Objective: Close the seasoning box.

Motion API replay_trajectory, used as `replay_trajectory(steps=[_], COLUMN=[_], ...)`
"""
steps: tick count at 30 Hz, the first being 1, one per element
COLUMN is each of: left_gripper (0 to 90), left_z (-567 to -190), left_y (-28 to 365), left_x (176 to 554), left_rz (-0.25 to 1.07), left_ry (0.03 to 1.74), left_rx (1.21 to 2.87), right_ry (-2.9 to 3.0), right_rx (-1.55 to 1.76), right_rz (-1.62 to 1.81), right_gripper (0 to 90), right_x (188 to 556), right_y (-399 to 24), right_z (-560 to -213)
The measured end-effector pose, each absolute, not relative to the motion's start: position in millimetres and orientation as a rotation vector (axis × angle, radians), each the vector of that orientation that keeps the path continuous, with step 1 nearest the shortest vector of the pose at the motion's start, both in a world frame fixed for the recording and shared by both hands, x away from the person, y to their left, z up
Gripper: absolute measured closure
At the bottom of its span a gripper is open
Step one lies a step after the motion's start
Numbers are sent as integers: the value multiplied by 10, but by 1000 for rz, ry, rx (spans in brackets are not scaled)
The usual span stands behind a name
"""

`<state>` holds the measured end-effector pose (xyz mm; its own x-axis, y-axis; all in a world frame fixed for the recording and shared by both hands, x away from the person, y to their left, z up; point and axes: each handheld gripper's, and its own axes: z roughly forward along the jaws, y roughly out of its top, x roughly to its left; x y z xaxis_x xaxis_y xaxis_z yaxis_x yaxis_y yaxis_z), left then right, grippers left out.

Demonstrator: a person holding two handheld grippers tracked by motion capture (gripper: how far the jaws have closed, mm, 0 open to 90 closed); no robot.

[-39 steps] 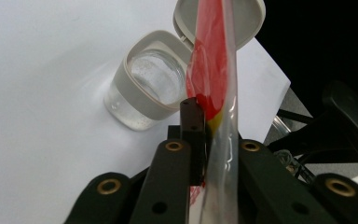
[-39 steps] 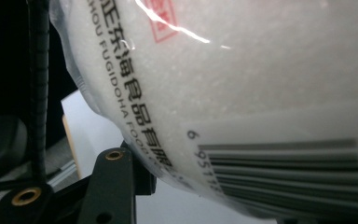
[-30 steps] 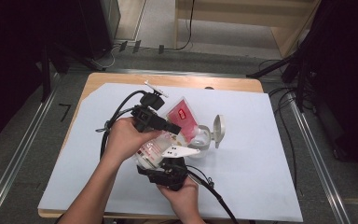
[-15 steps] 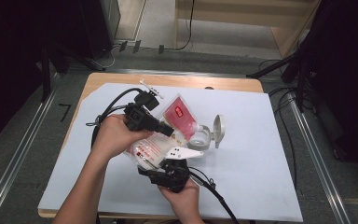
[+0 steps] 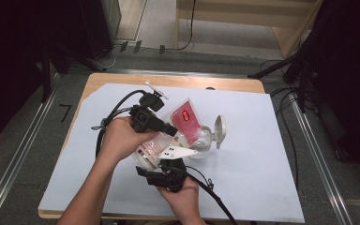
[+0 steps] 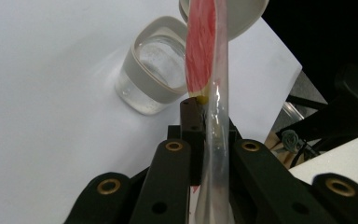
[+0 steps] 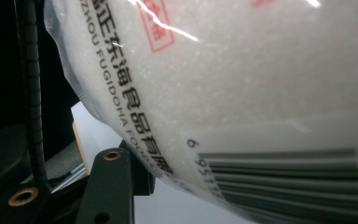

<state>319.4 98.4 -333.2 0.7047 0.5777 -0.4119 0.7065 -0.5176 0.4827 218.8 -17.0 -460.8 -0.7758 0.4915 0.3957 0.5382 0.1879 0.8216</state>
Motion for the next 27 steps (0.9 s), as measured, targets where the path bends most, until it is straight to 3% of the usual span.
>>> replay_trajectory(steps=[7,17,27], left_gripper=[863,765,770], left_z=[-3343,-3315,-3225], left_y=[987,1077,1158], left_x=[3207,3239,3204], left_rz=[-269,-271,-274], left_ry=[1032,1055,1029], left_rx=[2189,2177,2225], right_ry=[-2352,-2231,-2181], right_rx=[-1049,-1034,-1057], right_rz=[-1650,-1706,-1708], right_gripper=[534,628,633], right_x=[2271,2288,2296], right_y=[-166,-216,-239], right_z=[-4575,-4616,-4669])
